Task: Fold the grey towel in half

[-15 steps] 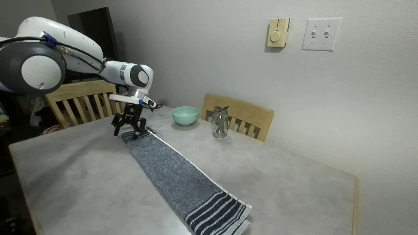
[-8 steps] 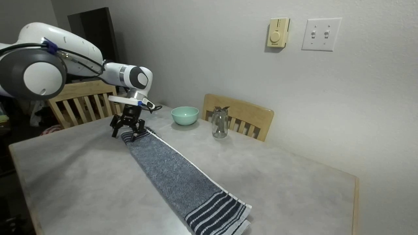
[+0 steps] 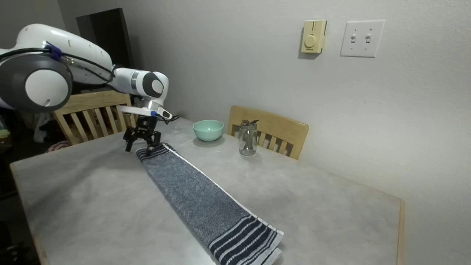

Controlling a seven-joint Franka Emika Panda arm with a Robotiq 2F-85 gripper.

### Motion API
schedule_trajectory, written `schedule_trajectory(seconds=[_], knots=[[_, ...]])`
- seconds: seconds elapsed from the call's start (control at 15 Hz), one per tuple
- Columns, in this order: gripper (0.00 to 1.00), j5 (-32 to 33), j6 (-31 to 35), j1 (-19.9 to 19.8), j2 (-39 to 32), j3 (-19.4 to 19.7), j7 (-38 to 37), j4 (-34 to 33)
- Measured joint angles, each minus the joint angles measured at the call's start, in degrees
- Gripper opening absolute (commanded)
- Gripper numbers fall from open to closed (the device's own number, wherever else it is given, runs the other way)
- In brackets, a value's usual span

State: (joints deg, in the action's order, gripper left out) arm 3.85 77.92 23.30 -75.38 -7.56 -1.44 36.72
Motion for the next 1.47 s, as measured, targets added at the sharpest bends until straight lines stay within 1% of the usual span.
schedule_trajectory(seconds=[0.4,0.67,0.8,1.0,1.47], knots=[[1.0,0.07,4.18,2.36,0.05,0.35,-13.58,-2.17],[1.0,1.55,5.1,4.73,0.04,2.61,-24.13,-2.5],[1.0,2.81,5.08,5.85,-0.02,3.9,-27.5,-2.5],[1.0,3.92,5.08,6.79,-0.15,5.29,-30.2,-2.49],[1.0,4.03,4.78,7.1,-0.19,5.61,-30.43,-2.49]])
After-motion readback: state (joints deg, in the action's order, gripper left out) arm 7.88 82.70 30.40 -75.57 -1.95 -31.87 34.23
